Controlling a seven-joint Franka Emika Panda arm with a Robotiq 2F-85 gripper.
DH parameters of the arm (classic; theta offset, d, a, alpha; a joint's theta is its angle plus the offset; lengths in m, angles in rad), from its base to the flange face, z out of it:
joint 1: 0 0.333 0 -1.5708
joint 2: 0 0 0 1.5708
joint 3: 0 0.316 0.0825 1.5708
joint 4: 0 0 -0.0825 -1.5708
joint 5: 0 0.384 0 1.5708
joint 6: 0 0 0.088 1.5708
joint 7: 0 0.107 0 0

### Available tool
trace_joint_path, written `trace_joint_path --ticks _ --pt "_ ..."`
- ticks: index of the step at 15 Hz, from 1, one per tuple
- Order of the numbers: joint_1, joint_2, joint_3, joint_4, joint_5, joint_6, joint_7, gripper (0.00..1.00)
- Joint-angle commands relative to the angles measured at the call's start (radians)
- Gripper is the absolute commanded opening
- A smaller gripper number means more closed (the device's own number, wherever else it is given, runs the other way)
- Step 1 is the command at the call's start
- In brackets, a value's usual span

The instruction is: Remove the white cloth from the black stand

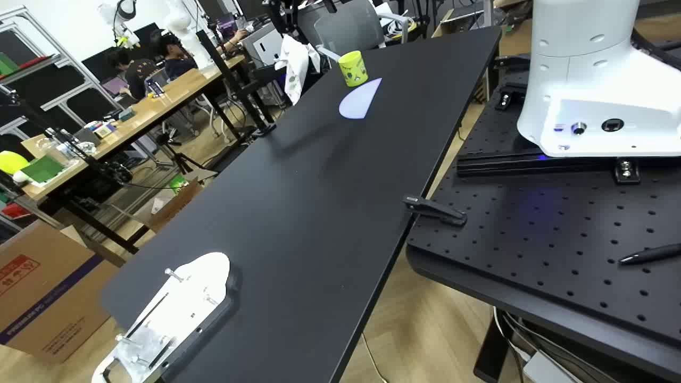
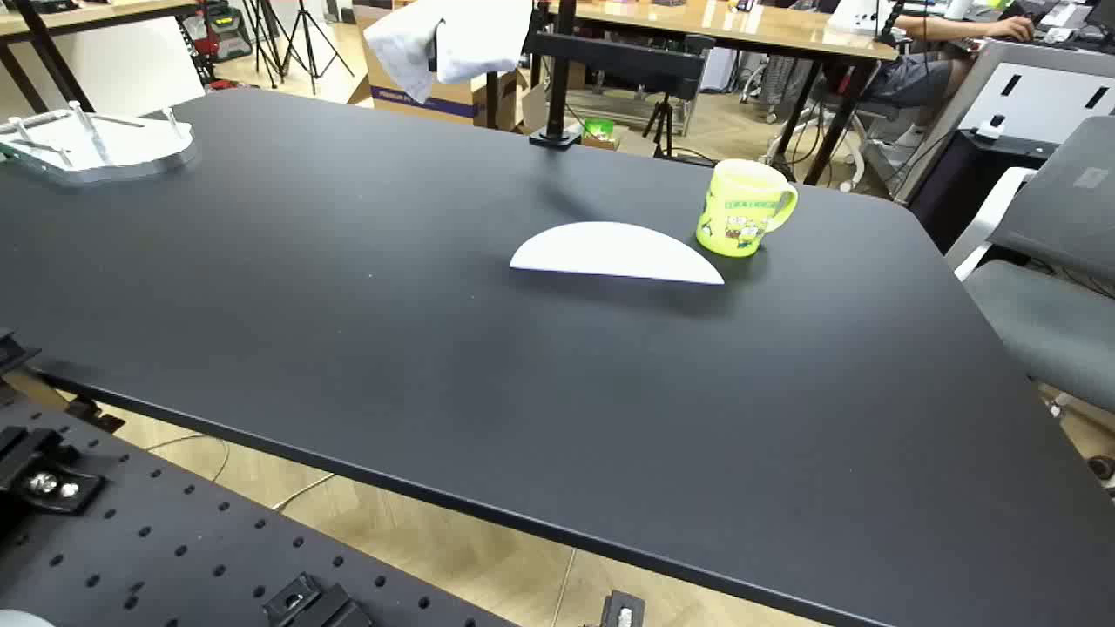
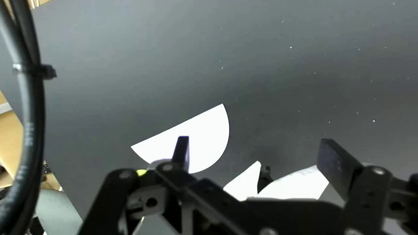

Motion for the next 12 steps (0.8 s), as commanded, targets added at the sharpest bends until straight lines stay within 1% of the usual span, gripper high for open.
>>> trace_joint_path --ticks 1,11,12 --pt "0.035 0.004 -0.034 0.002 -0.013 -0.004 0.009 1.00" --pt "0.035 0.004 -0.034 0.002 -0.013 -0.004 0.009 1.00" --pt "0.037 0.006 -0.041 0.007 -0.015 0.010 -0.001 1.00"
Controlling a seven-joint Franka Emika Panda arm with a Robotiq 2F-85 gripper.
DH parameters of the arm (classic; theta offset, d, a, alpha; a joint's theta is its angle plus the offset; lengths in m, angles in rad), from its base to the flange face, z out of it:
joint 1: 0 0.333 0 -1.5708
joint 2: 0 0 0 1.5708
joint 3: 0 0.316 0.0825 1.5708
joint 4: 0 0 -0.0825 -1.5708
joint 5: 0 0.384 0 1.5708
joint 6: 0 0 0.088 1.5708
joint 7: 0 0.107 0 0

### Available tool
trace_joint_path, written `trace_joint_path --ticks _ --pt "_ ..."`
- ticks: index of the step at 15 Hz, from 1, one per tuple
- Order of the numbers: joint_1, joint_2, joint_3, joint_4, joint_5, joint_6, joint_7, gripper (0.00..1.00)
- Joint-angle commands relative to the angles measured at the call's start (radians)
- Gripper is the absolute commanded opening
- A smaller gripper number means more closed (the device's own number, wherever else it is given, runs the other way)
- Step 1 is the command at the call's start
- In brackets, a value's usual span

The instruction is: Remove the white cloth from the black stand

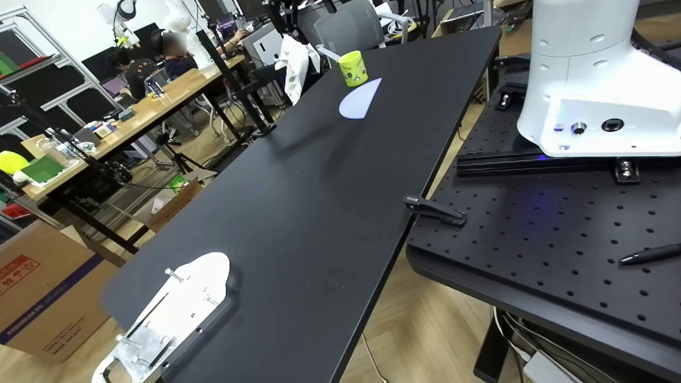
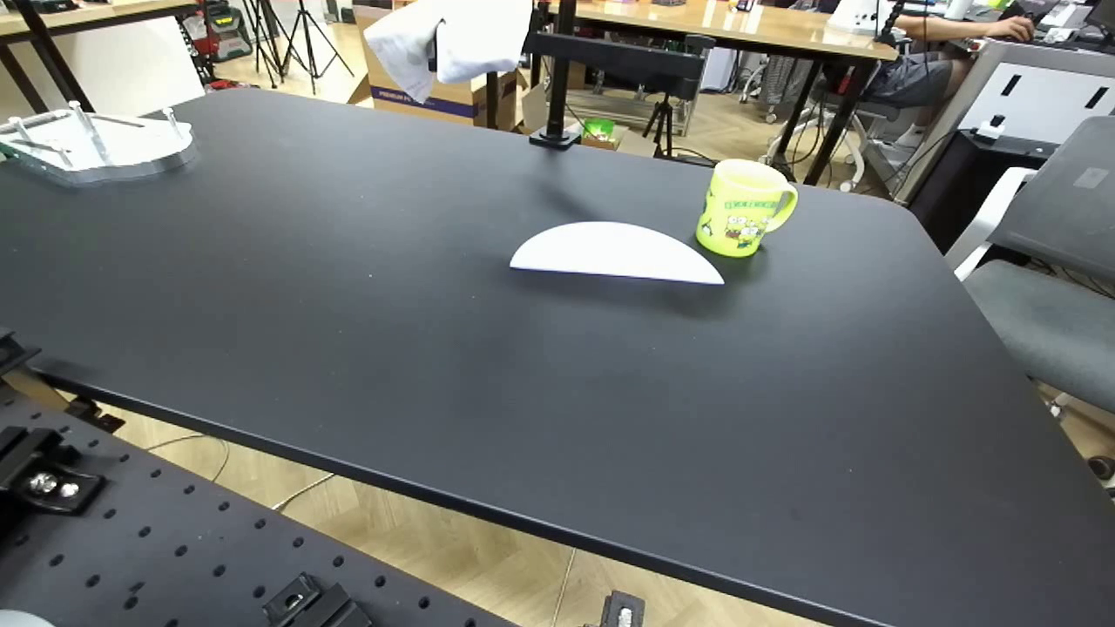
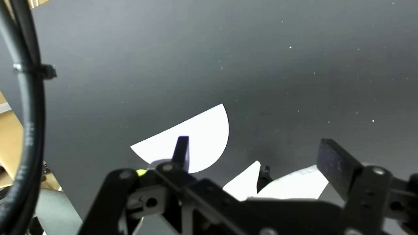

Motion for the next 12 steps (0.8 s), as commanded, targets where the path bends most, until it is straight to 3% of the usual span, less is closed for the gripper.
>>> trace_joint_path --ticks 1,5,12 --pt "0.033 0.009 -0.044 0.018 -0.018 0.011 -0.004 1.00" --pt "0.061 0.027 -0.109 0.056 0.032 0.068 -0.165 1.00" --pt "0.136 0.122 -0.271 0.151 0.274 0.176 -0.715 1.00"
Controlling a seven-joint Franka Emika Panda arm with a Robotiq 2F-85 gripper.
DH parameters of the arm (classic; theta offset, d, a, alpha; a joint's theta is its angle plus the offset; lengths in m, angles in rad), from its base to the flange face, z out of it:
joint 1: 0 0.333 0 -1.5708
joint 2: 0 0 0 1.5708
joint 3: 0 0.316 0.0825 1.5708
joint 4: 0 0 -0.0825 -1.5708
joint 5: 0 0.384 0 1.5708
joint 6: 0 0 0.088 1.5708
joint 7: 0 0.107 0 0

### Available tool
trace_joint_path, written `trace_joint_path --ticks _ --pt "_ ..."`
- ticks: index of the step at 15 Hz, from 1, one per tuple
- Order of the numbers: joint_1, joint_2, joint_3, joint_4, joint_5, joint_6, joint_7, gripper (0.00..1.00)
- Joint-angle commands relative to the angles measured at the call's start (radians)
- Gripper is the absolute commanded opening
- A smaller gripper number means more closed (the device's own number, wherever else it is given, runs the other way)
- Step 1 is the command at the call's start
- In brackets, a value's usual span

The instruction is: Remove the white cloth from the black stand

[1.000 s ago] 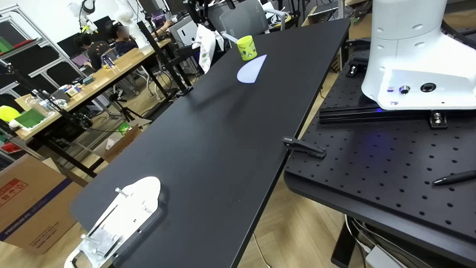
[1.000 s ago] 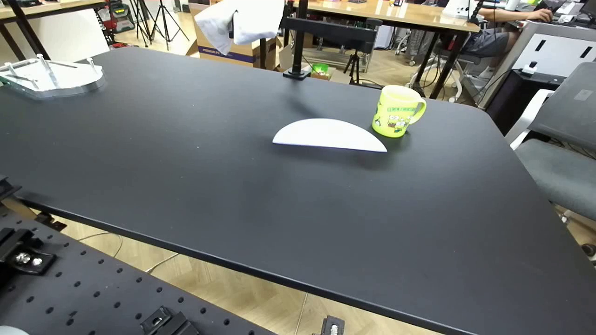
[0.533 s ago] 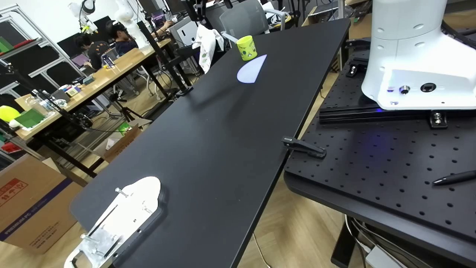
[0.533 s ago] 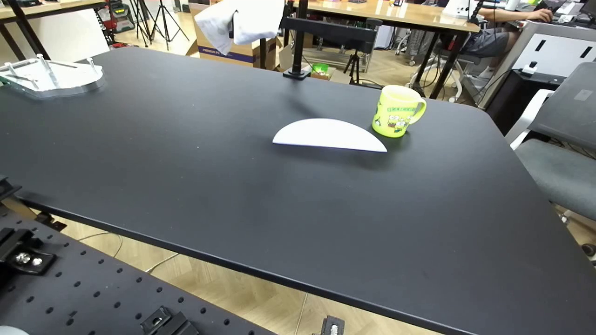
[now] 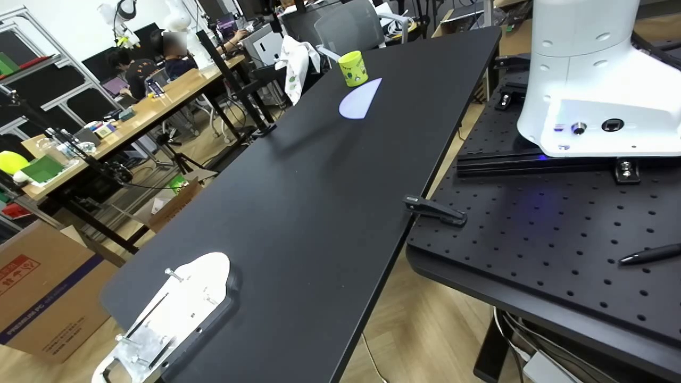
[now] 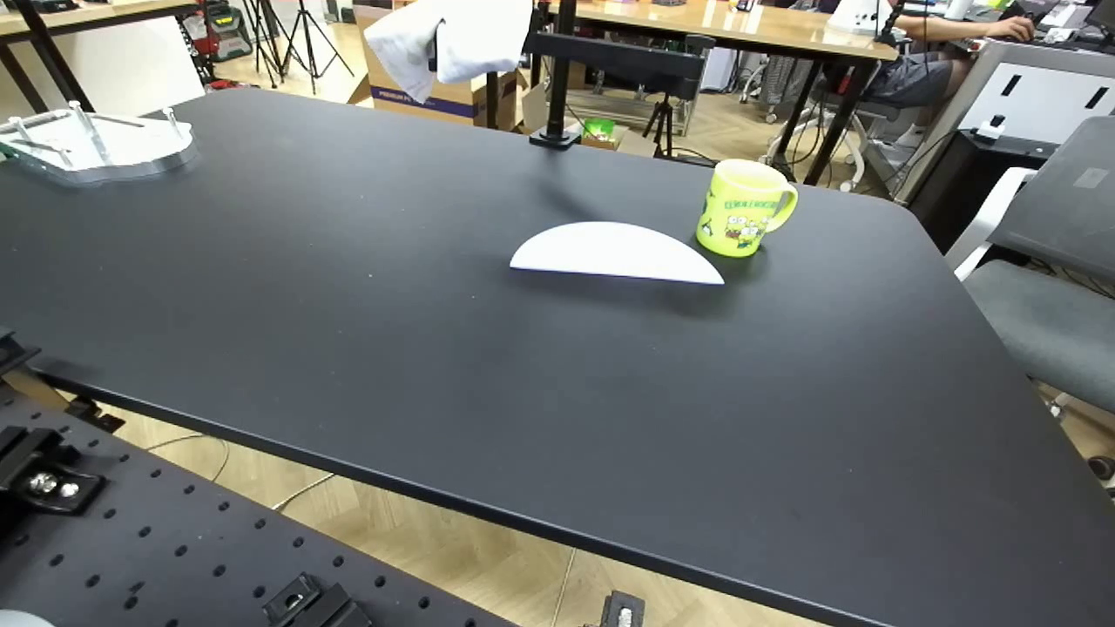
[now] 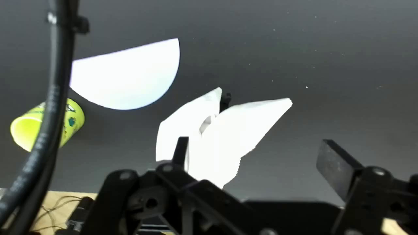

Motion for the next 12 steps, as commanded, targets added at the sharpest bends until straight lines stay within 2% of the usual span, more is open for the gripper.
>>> trace_joint_path --ticks 1,5,12 --pt "0.033 0.079 -0.082 0.091 0.097 0.001 -0.231 1.00" --pt "0.005 0.150 -0.115 0.169 0.089 -0.007 -0.299 1.00" --pt "-0.020 0.284 -0.107 0.266 -0.016 0.041 -0.184 1.00"
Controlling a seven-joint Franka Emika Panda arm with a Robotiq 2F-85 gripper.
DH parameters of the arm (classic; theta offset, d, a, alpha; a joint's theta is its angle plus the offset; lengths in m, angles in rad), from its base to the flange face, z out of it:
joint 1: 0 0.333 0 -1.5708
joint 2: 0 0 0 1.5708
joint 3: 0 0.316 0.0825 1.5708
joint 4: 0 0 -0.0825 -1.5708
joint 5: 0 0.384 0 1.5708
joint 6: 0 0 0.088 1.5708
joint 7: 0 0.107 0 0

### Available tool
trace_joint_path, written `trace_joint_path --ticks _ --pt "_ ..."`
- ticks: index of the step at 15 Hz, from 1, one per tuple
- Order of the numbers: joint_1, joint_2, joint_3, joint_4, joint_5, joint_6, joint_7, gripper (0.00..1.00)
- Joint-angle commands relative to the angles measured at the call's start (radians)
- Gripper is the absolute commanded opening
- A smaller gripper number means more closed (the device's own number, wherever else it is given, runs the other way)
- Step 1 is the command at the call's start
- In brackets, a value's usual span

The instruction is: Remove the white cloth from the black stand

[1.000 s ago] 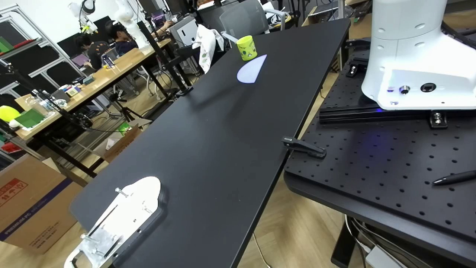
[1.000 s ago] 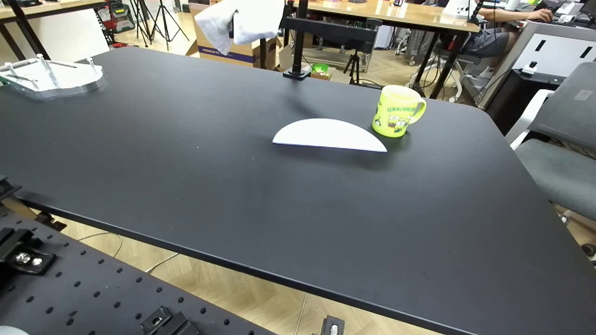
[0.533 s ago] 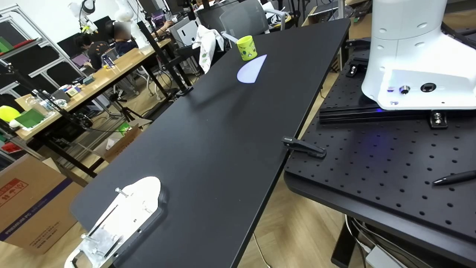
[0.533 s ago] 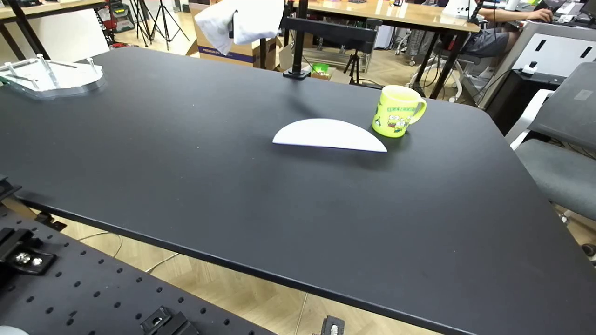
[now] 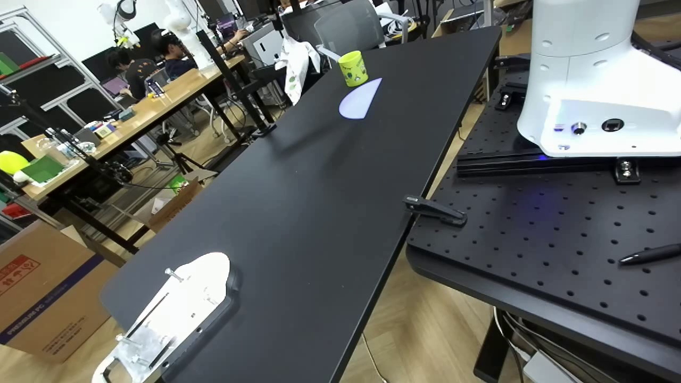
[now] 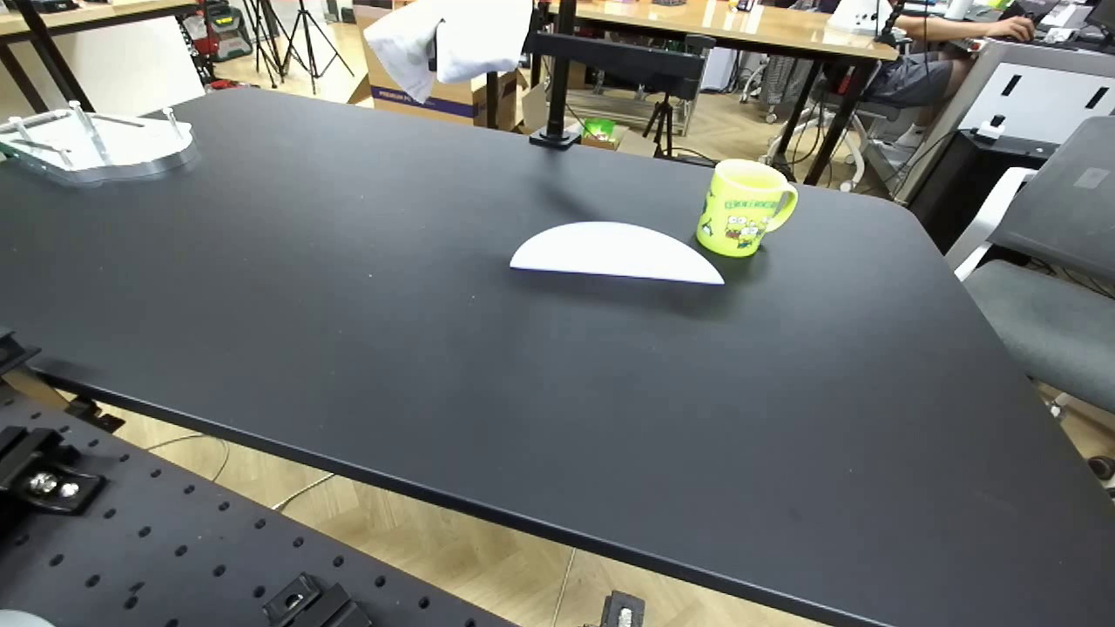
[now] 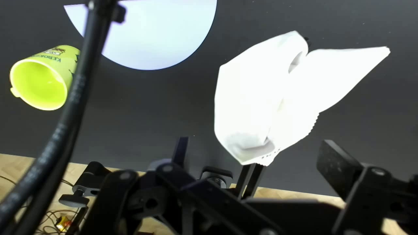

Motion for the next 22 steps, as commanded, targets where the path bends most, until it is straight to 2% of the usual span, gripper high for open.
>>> trace_joint_path --ticks 1,5,6,8,10,17,18,22 --pt "-0.004 0.079 0.010 0.075 -0.067 0.018 0.089 1.00" --pt "-0.001 0.121 0.012 0.111 -0.106 0.010 0.138 1.00" --pt "0.001 0.125 0.015 0.116 -0.100 -0.005 0.145 0.75" --pt "0.007 0.122 0.022 0.108 -0.097 -0.009 0.154 0.67" --pt "0.014 0.104 0.032 0.089 -0.089 -0.028 0.172 0.51" --pt "0.021 0.045 0.043 0.058 -0.090 -0.108 0.291 0.05" --pt "0.021 0.030 0.043 0.049 -0.092 -0.112 0.305 0.00" --pt "0.020 -0.052 0.048 -0.002 -0.110 -0.133 0.352 0.01"
